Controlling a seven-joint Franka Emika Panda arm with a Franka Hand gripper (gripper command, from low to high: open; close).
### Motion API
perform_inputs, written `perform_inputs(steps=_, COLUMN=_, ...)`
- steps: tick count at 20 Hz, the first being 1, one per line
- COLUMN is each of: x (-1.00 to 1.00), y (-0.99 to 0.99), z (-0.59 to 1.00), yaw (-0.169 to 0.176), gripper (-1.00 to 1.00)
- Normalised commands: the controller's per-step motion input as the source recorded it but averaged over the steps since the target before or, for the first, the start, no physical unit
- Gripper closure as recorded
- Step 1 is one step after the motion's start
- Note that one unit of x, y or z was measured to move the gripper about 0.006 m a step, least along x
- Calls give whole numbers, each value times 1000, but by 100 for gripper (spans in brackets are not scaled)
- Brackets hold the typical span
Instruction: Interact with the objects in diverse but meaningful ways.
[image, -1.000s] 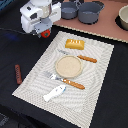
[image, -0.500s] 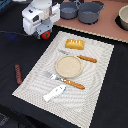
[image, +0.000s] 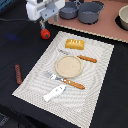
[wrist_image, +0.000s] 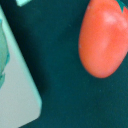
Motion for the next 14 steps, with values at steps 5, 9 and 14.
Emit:
perform_inputs(steps=5, x=1000, y=-27, z=410, yaw=-7, gripper=-100)
perform_inputs(steps=9, x=999, y=-174, z=165, yaw=-4, gripper=-100)
perform_inputs(steps=14, x=866, y=-266, z=0, yaw=7, gripper=-100)
